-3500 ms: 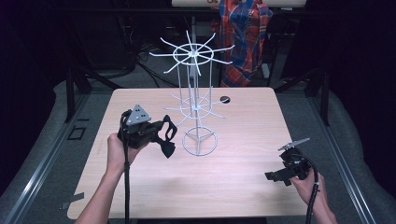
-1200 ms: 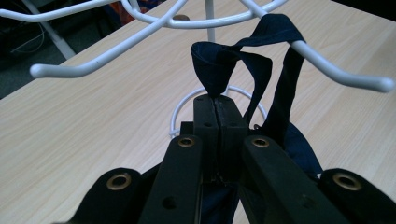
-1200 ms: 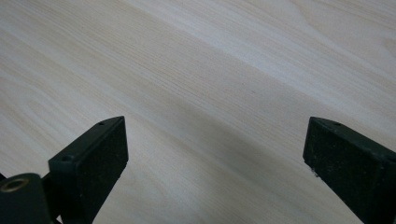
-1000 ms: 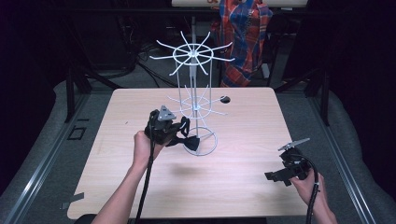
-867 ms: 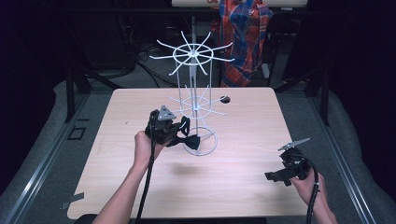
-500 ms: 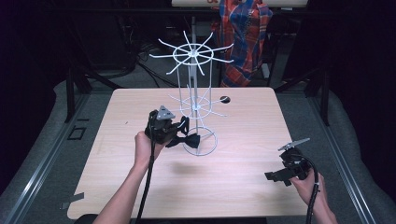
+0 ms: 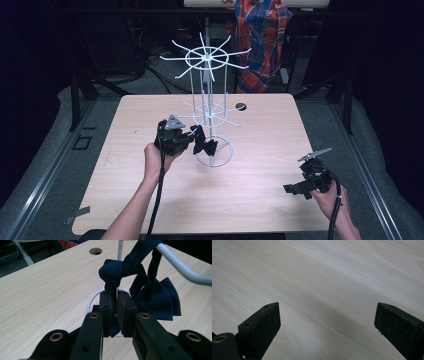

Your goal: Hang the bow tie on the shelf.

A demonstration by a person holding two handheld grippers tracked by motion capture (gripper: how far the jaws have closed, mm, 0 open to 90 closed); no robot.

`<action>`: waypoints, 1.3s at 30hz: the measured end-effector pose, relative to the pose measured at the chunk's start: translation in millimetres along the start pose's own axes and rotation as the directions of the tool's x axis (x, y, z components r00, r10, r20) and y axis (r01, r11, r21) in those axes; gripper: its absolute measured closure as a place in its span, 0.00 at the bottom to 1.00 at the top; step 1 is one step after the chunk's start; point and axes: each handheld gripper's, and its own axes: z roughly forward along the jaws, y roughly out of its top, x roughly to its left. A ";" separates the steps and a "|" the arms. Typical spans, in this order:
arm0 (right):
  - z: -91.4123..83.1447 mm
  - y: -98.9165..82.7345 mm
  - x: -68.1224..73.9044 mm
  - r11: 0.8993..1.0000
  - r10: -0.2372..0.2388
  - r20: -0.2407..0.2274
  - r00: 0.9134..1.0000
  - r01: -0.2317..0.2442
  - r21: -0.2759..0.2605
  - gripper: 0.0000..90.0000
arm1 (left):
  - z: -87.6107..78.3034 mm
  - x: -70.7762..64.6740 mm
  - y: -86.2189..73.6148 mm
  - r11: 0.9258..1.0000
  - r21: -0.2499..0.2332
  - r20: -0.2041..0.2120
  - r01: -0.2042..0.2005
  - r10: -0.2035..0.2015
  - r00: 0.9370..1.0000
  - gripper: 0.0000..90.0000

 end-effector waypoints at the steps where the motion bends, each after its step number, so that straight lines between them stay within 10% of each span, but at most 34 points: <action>1: -0.1 0.1 0.0 1.000 -0.001 -0.002 1.000 0.001 0.001 0.07 | -0.4 0.2 -0.2 1.000 0.001 0.000 0.000 0.000 1.000 0.90; 22: -1.4 -0.2 0.4 1.000 -0.003 0.000 1.000 0.003 0.003 0.07 | -33.0 8.1 -10.9 0.999 0.042 -0.040 0.011 -0.009 0.999 0.30; 39: -1.2 -0.1 0.3 1.000 -0.004 -0.001 1.000 0.004 0.008 0.07 | -77.2 21.3 -44.0 0.989 0.140 -0.100 0.047 -0.033 0.994 0.13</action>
